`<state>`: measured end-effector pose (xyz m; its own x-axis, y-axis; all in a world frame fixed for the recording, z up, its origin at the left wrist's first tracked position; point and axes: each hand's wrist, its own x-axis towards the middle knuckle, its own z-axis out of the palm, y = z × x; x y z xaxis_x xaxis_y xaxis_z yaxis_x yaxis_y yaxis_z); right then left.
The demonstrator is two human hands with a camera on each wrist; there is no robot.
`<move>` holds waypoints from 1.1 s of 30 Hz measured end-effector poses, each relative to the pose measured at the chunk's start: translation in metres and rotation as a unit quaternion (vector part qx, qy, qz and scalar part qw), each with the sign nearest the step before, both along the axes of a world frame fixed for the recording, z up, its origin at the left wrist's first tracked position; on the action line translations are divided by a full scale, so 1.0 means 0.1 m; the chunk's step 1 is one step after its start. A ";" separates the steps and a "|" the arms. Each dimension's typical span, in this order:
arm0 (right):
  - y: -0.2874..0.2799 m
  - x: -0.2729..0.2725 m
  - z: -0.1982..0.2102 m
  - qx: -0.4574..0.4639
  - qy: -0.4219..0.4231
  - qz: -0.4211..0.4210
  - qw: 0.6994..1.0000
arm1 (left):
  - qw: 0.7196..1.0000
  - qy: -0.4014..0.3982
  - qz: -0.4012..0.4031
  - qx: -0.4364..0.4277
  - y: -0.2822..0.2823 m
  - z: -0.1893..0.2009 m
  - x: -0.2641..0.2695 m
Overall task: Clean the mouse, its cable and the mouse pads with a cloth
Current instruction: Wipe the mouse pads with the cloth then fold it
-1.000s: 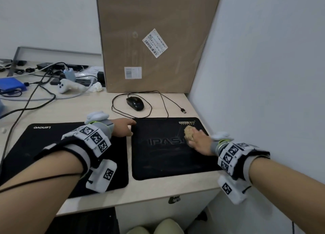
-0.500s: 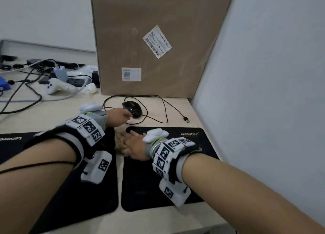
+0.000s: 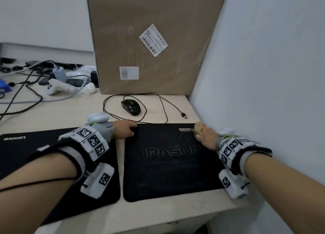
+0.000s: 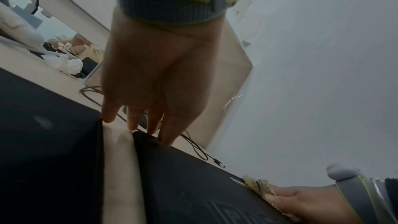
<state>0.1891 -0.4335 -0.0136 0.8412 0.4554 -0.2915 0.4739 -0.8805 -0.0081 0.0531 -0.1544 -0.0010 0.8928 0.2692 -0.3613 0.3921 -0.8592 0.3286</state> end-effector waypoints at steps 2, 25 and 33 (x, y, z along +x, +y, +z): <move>0.07 -0.21 0.03 0.010 -0.003 0.017 1.000 | 1.000 0.004 0.008 -0.002 -0.08 0.00 -0.07; -0.69 -1.43 0.08 0.052 0.005 0.112 0.992 | 0.967 -0.083 0.163 -0.177 -0.63 -0.06 -0.82; -0.36 -1.68 0.12 -0.023 -0.056 0.060 0.996 | 0.947 -0.104 0.186 -0.241 -0.65 -0.08 -0.92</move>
<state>0.0209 -0.4699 -0.0016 0.8100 0.5428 -0.2219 0.5711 -0.8161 0.0885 -0.0391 -0.2191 -0.0089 0.8341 0.4269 -0.3492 0.5218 -0.4054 0.7506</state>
